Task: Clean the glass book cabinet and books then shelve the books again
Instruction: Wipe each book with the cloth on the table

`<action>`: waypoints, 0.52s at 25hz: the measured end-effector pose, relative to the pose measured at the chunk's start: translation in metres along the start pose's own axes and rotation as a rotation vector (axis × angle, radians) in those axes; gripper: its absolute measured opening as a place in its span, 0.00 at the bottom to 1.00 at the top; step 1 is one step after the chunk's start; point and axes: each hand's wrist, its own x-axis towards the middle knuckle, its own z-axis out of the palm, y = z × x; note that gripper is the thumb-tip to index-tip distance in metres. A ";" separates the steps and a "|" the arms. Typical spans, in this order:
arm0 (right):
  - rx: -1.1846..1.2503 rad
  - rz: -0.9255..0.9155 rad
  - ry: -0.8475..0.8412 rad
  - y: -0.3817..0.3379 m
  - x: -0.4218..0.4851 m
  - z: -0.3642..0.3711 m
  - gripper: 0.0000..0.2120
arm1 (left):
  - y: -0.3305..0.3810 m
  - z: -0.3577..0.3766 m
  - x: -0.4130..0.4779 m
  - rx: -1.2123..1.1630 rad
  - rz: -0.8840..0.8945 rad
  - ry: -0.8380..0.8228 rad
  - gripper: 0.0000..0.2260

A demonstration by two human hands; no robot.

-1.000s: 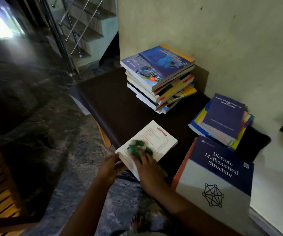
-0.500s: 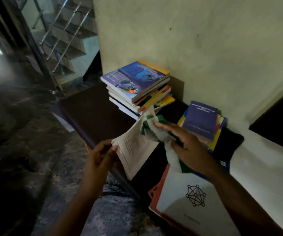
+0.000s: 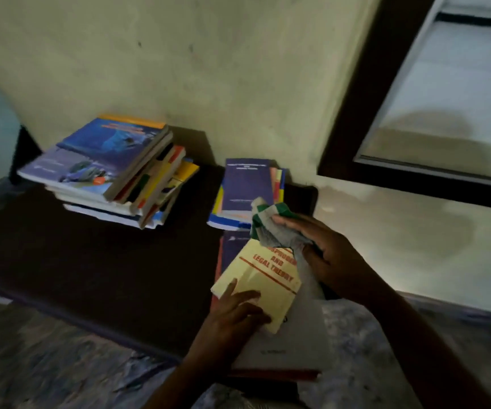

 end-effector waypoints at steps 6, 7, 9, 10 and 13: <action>0.045 0.127 0.055 0.012 -0.020 0.002 0.22 | -0.004 -0.013 0.034 -0.034 -0.189 -0.140 0.16; 0.034 0.131 0.070 0.014 -0.019 0.002 0.22 | -0.016 -0.017 0.040 -0.169 -0.343 -0.137 0.18; 0.027 0.162 0.075 0.019 -0.015 0.002 0.21 | -0.048 -0.020 0.056 -0.389 -0.636 -0.061 0.19; 0.026 0.177 0.079 0.021 -0.012 0.000 0.21 | -0.069 -0.017 0.069 -0.395 -0.710 0.013 0.18; -0.022 0.182 0.102 0.034 -0.003 -0.004 0.20 | -0.137 0.005 0.118 -0.314 -0.943 0.079 0.17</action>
